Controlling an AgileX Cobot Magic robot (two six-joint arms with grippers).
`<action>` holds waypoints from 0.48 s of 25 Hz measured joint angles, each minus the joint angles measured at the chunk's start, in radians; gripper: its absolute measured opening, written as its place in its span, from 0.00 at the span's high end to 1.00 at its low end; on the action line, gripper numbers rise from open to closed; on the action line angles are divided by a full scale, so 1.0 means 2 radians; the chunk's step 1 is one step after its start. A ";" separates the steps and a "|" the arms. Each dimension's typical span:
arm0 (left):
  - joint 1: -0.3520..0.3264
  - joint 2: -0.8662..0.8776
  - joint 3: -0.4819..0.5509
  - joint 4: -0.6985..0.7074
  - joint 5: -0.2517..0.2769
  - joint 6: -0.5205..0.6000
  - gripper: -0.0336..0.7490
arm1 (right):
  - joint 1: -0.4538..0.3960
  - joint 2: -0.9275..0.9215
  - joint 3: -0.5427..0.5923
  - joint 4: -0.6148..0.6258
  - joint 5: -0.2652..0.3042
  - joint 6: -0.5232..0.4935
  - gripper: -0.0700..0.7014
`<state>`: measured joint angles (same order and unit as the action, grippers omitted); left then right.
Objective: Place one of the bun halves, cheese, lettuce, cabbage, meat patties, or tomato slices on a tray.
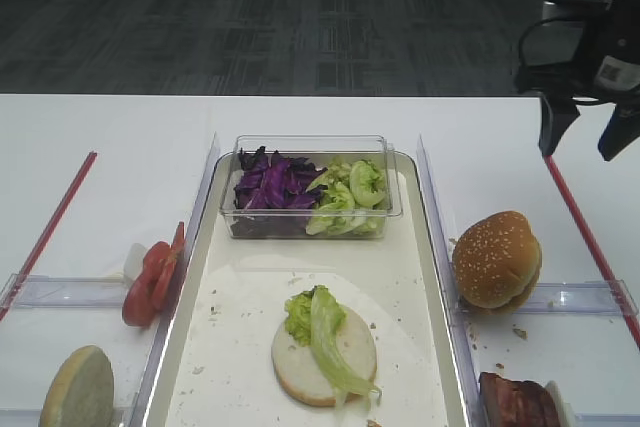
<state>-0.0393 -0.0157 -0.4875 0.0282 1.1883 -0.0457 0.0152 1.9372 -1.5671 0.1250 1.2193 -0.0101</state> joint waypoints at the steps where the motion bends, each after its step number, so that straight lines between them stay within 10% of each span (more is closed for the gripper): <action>1: 0.000 0.000 0.000 0.000 0.000 0.000 0.43 | -0.009 0.000 0.000 -0.001 0.000 -0.001 0.30; 12: 0.000 0.000 0.000 0.000 0.000 0.000 0.43 | -0.029 0.000 0.000 -0.010 0.000 -0.012 0.30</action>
<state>-0.0393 -0.0157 -0.4875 0.0282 1.1883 -0.0457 -0.0434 1.9372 -1.5671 0.1040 1.2193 -0.0338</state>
